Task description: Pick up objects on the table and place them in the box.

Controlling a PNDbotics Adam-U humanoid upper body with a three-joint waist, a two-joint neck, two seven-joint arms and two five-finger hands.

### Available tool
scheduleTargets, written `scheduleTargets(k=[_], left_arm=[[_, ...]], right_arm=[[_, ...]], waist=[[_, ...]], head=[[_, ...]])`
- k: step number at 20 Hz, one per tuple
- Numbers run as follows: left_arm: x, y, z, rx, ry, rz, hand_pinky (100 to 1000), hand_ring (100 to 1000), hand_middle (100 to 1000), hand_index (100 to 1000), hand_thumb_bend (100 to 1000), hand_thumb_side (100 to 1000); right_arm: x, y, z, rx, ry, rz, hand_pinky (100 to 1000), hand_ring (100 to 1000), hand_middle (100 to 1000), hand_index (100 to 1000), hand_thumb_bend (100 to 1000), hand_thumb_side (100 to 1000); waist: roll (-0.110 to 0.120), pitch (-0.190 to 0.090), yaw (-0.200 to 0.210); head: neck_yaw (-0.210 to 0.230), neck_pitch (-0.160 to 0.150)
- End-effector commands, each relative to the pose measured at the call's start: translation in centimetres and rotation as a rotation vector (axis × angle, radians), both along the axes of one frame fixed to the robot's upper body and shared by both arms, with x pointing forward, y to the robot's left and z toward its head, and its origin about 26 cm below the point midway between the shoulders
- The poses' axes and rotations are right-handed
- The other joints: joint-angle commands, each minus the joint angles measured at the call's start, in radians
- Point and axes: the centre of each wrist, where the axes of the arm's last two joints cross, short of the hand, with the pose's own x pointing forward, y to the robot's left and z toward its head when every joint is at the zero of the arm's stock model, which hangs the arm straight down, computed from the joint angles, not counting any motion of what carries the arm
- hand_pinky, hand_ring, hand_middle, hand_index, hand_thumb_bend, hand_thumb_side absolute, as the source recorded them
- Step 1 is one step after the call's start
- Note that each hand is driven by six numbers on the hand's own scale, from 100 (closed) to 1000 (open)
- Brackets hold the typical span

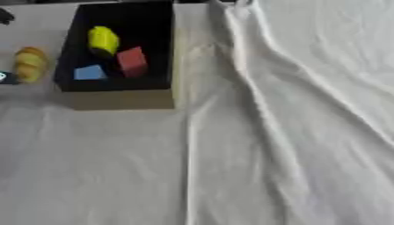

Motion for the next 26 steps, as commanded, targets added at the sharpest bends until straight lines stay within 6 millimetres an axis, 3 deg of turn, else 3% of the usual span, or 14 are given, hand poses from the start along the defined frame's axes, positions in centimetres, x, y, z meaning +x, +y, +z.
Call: scheduleTargets(k=[1, 5, 12, 21, 26], left_arm=[[0.0, 0.8, 1.1, 0.045, -0.029, 0.064, 793, 809, 794, 892, 744, 263], [0.8, 1.5, 0.5, 0.085, -0.035, 0.135, 800, 829, 821, 886, 728, 223], [1.7, 2.6, -0.7, 0.088, -0.035, 0.202, 793, 821, 813, 849, 684, 235], [2.1, 2.2, -0.8, 0.025, -0.025, 0.162, 785, 806, 793, 857, 670, 303], [2.7, 2.2, -1.0, 0.021, -0.014, 0.186, 783, 808, 793, 860, 671, 296]], right_arm=[[-0.4, 0.0, 0.9, -0.008, -0.030, -0.002, 732, 662, 558, 687, 100, 718], [-0.4, 0.1, 0.8, -0.006, -0.028, 0.000, 732, 661, 557, 687, 100, 719], [-0.4, 0.1, 0.8, -0.006, -0.027, 0.002, 733, 660, 555, 686, 100, 721], [-0.4, 0.2, 0.7, -0.002, -0.022, 0.000, 733, 660, 554, 686, 100, 720], [-0.3, 0.2, 0.7, -0.003, -0.021, 0.005, 733, 659, 554, 686, 100, 721]], waist=[[-0.016, -0.026, -0.002], [-0.017, -0.017, -0.002], [-0.017, -0.003, -0.005], [-0.014, 0.007, -0.011], [-0.009, 0.011, -0.021]], head=[[0.009, -0.014], [0.018, -0.020], [0.027, -0.029], [0.030, -0.037], [0.032, -0.045]])
